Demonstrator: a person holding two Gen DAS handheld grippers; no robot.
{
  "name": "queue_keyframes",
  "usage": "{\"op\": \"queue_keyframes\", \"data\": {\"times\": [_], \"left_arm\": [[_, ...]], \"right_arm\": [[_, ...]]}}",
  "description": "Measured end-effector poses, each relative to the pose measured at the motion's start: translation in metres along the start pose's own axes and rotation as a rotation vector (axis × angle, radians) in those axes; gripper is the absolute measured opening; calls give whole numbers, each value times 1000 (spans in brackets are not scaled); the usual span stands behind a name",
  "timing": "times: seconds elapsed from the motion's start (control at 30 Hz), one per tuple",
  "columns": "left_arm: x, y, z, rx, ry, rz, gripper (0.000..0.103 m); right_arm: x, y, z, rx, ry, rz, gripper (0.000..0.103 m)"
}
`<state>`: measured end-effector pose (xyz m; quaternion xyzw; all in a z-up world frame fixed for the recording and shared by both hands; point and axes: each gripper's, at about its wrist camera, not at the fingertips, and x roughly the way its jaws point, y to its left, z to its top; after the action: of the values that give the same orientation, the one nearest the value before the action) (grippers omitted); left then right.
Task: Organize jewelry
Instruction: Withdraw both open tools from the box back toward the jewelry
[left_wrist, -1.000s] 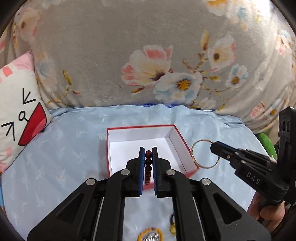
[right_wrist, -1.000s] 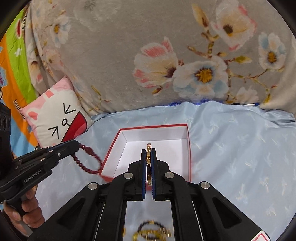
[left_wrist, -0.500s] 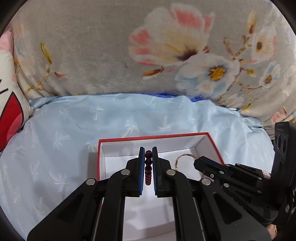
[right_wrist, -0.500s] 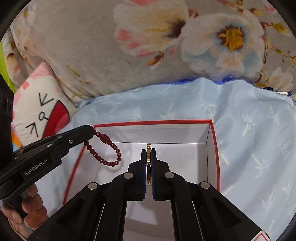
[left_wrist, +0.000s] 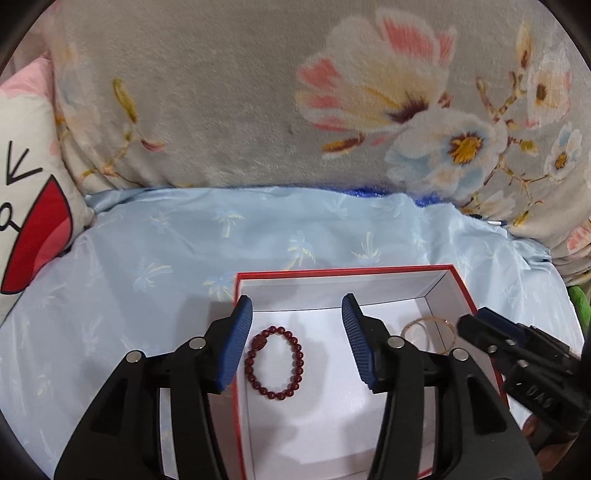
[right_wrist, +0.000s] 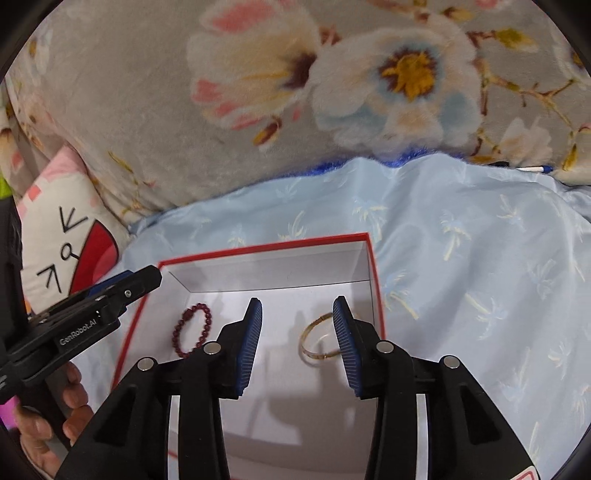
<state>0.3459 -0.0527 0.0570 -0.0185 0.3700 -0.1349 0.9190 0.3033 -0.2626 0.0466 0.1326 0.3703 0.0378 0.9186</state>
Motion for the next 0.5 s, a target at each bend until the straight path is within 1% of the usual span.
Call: {"op": "queue_keyframes", "data": {"times": [0.07,0.17,0.23,0.33,0.5], "left_arm": [[-13,3,-5,-2,-14,16,48],[-35,3,-18,16,-34,69,48],[-50,3,-28,21,-40,81,48],[-73,5,-44,21,-43,79,48],[-112,2,-84,42,-37,97,48]], "right_arm": [[-19,2,-5,-8,-25,0,40],[-42,6,-16,-13,-49,9,40],[-59,10,-29,-22,-60,6,40],[-86,17,-53,-48,-82,-10,40],[-128,28,-100,-74,-106,-35,40]]}}
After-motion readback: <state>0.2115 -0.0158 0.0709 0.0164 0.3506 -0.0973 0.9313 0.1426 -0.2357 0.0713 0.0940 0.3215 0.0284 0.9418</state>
